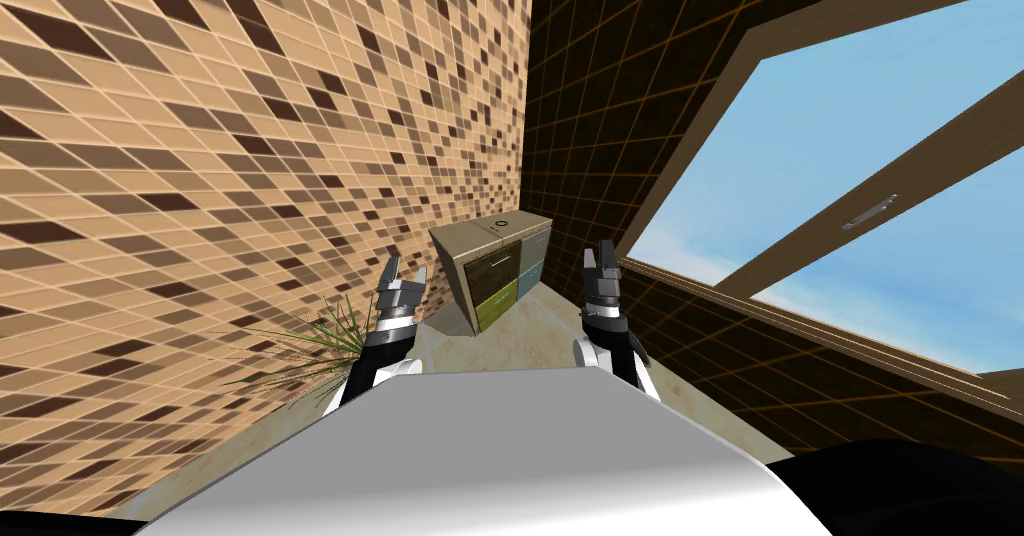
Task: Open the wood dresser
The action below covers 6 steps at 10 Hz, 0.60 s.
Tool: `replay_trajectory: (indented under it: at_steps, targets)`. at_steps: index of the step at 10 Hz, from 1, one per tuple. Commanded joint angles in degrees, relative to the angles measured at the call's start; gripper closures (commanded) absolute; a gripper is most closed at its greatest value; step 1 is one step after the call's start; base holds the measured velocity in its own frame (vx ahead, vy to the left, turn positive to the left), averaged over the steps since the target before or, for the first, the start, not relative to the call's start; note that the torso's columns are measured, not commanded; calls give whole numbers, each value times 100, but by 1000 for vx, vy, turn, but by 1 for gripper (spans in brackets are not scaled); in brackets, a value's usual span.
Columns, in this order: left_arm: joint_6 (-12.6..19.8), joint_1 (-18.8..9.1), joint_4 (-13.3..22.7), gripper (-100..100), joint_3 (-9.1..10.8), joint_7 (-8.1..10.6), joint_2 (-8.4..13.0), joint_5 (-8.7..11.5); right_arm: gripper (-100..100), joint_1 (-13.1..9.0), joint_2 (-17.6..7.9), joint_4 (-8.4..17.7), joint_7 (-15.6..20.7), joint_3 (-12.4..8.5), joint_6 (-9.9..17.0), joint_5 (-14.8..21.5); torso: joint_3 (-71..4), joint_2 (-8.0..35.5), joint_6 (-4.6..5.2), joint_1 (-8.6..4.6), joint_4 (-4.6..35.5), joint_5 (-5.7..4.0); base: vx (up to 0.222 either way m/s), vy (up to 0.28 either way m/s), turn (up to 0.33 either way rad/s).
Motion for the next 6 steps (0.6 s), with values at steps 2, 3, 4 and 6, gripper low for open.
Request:
replay_trajectory:
  at_steps: [2, 3, 4, 6]
  targets:
    - [0, 0, 0, 0, 0, 0, 0, 0, 0, 0, 0, 0, 0, 0, 0, 0, -1200, 597, 0, 0, 600, 0, 0, 0, 0]
    - [0, 0, -1, 0, 0, 0, 0, 0, 0, 0, 0, -1, 0, 0, 0, 0, -2014, 1003, 0, 0, 1006, 0, 0, 0, 0]
    - [0, 0, -1, 0, 0, 0, 0, 0, 0, 0, 0, -1, 0, 0, 0, 0, -2850, 1422, 0, 0, 1424, 0, 0, 0, 0]
    - [0, 0, -1, 0, 0, 0, 0, 0, 0, 0, 0, -1, 0, 0, 0, 0, -4536, 2269, 0, 0, 2268, 0, 0, 0, 0]
